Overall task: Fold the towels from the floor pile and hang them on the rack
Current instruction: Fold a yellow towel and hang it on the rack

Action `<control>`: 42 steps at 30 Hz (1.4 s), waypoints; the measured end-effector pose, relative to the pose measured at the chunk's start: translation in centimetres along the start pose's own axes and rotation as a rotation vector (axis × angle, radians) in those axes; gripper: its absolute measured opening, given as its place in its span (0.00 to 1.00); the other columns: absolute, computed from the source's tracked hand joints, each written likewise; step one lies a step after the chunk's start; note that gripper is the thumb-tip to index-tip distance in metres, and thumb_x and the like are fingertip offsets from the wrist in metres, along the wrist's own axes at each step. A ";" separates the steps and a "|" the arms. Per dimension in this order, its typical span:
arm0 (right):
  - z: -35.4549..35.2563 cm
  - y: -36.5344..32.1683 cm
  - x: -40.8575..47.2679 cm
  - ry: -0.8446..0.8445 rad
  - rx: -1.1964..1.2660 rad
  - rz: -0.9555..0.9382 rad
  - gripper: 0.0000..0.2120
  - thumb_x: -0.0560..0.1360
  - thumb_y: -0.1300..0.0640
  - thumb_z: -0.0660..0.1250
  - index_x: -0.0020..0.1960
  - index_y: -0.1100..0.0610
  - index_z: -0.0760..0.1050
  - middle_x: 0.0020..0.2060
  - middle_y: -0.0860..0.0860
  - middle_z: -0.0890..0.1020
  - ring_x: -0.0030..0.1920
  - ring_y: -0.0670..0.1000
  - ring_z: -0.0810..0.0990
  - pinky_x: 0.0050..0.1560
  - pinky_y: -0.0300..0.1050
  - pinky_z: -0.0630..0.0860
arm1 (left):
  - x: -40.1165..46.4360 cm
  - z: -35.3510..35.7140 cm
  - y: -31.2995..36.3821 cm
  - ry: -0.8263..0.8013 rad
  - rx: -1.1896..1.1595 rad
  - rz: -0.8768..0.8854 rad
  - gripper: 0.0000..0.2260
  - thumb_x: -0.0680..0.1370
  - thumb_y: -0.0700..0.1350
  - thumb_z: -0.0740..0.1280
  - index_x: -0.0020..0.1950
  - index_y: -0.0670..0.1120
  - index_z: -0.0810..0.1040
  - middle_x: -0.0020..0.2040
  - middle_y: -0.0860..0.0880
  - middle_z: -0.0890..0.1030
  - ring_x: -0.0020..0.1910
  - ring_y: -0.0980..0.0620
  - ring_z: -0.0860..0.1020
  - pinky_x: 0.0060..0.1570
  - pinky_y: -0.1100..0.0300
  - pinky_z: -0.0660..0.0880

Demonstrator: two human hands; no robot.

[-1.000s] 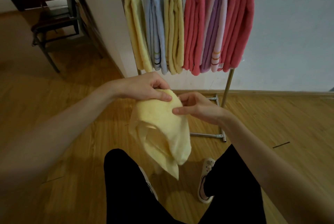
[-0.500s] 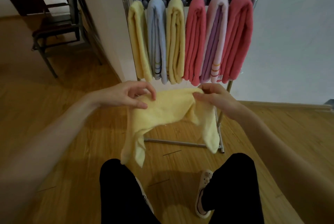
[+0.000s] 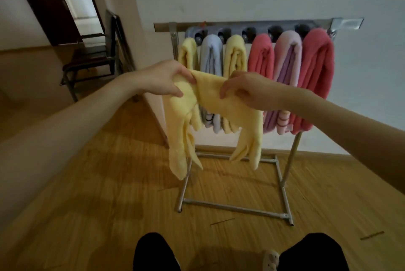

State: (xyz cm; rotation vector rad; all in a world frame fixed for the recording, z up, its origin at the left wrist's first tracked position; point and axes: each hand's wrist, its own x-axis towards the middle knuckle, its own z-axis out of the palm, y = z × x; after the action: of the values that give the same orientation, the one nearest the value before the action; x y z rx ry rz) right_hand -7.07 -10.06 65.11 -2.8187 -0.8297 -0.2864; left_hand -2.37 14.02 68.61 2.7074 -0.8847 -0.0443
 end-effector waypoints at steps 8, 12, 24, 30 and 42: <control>-3.6 1.4 10.3 0.308 0.024 0.173 0.25 0.69 0.73 0.56 0.59 0.56 0.79 0.46 0.52 0.77 0.43 0.51 0.75 0.37 0.37 0.68 | 6.0 -5.6 -4.7 0.429 0.204 0.051 0.22 0.72 0.38 0.72 0.64 0.51 0.76 0.62 0.45 0.75 0.60 0.45 0.73 0.55 0.56 0.68; -4.0 1.7 14.8 0.442 0.157 0.275 0.22 0.73 0.71 0.55 0.60 0.59 0.79 0.59 0.56 0.79 0.61 0.55 0.74 0.51 0.35 0.66 | 9.0 -7.6 -7.4 0.406 0.246 0.065 0.26 0.70 0.36 0.73 0.67 0.48 0.74 0.66 0.46 0.74 0.64 0.46 0.70 0.56 0.59 0.65; 4.0 2.0 20.9 0.643 -0.024 0.487 0.12 0.77 0.68 0.56 0.59 0.63 0.69 0.70 0.57 0.62 0.59 0.58 0.70 0.48 0.52 0.74 | 16.9 -3.3 -14.0 0.564 0.429 0.202 0.25 0.73 0.28 0.58 0.68 0.46 0.70 0.54 0.43 0.76 0.53 0.41 0.73 0.48 0.51 0.71; 8.1 2.5 21.8 0.672 -0.353 0.426 0.21 0.71 0.65 0.70 0.62 0.64 0.71 0.66 0.60 0.71 0.52 0.55 0.76 0.45 0.46 0.74 | 18.8 -1.6 -13.4 0.731 0.468 0.147 0.18 0.72 0.32 0.66 0.60 0.42 0.71 0.51 0.43 0.75 0.51 0.43 0.72 0.46 0.50 0.72; 12.2 4.9 19.1 0.471 -0.364 0.310 0.21 0.74 0.61 0.67 0.65 0.62 0.69 0.63 0.61 0.73 0.57 0.59 0.77 0.55 0.51 0.74 | 17.3 5.0 -15.5 0.748 0.373 0.259 0.17 0.78 0.40 0.58 0.67 0.42 0.67 0.55 0.40 0.76 0.51 0.43 0.75 0.46 0.50 0.75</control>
State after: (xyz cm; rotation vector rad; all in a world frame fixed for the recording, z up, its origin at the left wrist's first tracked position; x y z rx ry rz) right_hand 12.96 -1.50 57.29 -2.9385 -0.2538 -1.0894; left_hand 19.98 14.53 60.49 2.5347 -1.0382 1.2005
